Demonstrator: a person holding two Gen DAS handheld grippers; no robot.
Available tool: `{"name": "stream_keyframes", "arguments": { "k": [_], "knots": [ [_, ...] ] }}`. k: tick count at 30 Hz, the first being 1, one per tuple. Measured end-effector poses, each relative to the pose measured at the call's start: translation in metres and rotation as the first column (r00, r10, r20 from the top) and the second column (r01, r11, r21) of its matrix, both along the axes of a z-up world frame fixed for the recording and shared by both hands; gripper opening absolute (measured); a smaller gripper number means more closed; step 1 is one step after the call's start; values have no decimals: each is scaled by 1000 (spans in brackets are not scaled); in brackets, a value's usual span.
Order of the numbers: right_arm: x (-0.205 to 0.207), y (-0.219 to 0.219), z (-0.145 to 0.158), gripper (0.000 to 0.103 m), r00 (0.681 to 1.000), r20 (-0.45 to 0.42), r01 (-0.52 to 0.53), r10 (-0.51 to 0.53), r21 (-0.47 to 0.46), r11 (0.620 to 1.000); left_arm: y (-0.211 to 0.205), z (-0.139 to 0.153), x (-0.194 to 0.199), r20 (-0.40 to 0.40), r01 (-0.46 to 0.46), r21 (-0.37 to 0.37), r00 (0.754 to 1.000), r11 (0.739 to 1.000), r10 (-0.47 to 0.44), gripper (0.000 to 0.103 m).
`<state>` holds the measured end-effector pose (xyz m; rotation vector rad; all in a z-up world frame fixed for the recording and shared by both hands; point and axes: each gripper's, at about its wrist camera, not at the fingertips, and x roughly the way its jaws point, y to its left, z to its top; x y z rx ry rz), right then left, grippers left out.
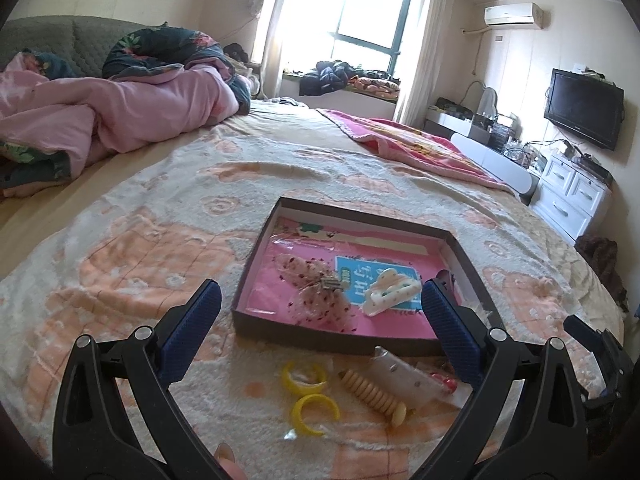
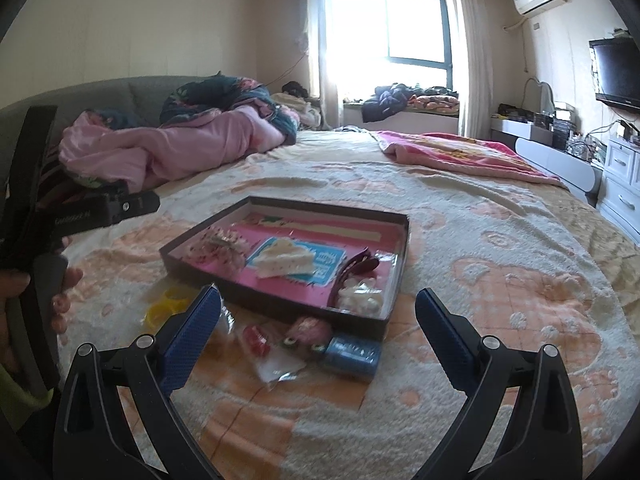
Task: Organize jewelry
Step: 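Withdraw both tools from the box back toward the loose items, then move left tool toward the yellow bangles while right tool moves toward the pink items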
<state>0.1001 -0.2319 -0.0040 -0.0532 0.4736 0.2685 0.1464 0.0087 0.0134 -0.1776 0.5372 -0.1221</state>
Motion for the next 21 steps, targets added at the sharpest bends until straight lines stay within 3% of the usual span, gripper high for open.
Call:
{"name": "stream_keyframes", "arguments": {
  "k": [21],
  "knots": [
    [-15, 37, -27, 95, 992, -58, -115, 110, -90, 989, 21, -26, -21, -80, -62, 59, 995, 996, 67, 92]
  ]
}}
